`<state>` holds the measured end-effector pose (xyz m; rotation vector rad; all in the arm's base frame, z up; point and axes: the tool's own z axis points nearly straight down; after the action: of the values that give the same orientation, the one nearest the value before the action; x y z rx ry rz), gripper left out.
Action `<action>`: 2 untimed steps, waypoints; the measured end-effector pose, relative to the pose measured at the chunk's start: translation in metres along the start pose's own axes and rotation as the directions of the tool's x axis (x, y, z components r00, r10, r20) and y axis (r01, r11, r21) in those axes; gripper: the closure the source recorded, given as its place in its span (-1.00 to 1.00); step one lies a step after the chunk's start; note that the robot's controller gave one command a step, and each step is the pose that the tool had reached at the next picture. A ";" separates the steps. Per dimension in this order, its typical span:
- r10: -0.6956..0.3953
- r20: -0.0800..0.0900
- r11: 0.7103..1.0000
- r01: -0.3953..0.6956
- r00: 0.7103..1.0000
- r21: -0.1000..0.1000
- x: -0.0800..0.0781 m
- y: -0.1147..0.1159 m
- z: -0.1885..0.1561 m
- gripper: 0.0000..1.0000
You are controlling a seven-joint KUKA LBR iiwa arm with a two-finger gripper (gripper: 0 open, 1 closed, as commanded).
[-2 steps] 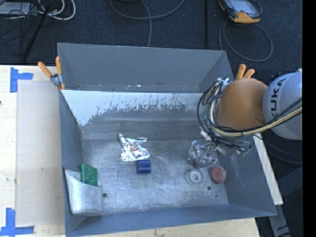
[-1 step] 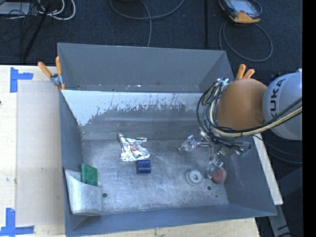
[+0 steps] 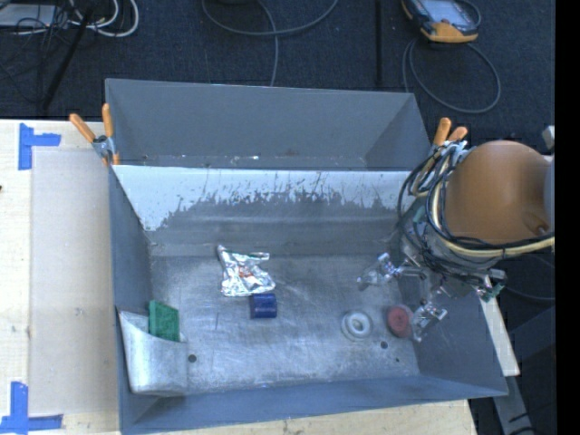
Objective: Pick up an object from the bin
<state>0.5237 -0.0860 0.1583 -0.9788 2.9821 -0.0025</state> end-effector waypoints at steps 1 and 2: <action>0.022 0.000 1.000 -0.022 1.000 -0.002 -0.004 -0.040 0.087 -1.00; 0.022 -0.001 1.000 -0.022 1.000 0.000 -0.003 -0.041 0.085 1.00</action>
Offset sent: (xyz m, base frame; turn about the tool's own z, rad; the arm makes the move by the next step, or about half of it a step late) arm 0.0254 -0.0310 -0.0883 0.0190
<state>0.5511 -0.1171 0.0730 -0.9469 2.9938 -0.0029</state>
